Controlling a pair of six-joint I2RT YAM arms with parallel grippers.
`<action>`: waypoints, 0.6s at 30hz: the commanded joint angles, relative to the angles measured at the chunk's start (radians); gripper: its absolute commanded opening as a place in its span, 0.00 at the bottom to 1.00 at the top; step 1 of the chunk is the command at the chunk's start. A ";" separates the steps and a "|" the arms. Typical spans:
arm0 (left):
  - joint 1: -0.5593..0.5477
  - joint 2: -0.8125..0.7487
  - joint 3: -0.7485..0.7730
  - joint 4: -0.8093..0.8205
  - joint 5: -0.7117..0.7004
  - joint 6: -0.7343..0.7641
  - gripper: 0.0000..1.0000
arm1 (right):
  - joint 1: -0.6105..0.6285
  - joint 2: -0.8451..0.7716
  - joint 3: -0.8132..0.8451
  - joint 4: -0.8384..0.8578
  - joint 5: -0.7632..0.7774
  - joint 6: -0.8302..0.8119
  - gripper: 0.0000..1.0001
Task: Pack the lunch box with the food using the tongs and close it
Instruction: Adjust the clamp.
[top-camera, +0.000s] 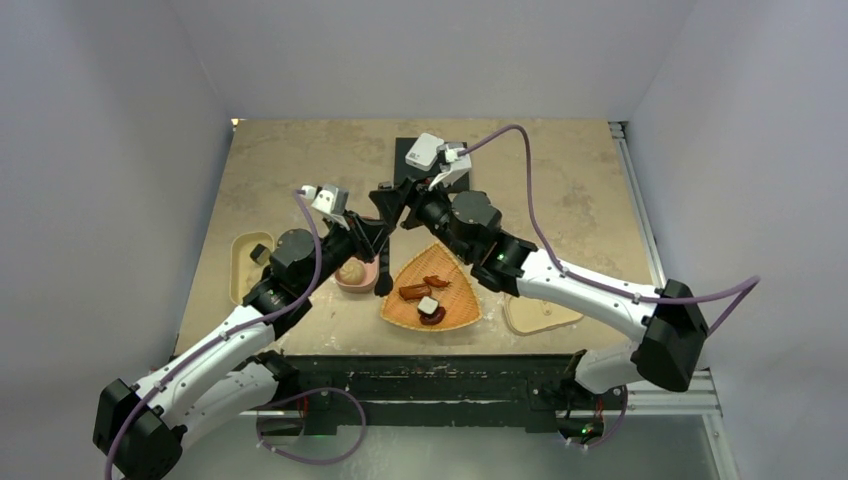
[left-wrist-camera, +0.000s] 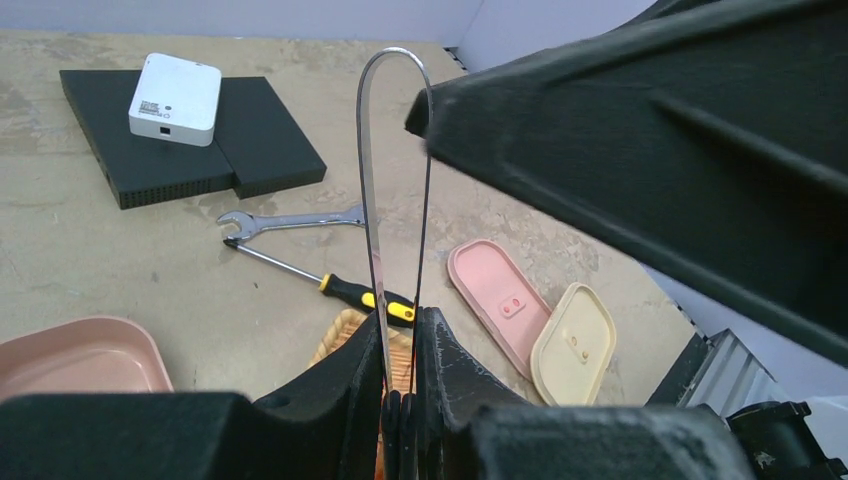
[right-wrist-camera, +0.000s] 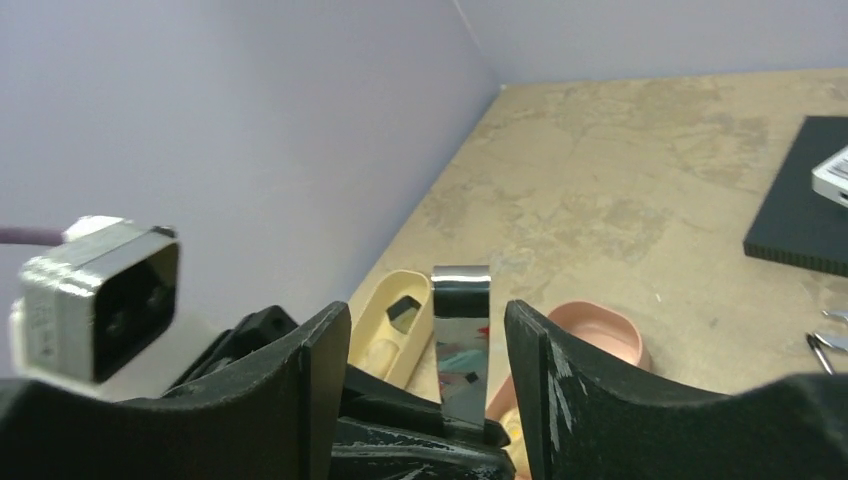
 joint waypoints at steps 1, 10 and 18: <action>-0.003 -0.019 0.006 0.030 -0.028 0.014 0.00 | 0.022 0.039 0.084 -0.044 0.157 -0.055 0.61; -0.004 -0.012 0.008 0.027 -0.014 0.015 0.00 | 0.023 0.087 0.103 -0.013 0.131 -0.062 0.33; -0.004 0.014 0.074 -0.061 -0.011 0.029 0.45 | 0.025 0.060 0.057 0.070 0.106 -0.129 0.00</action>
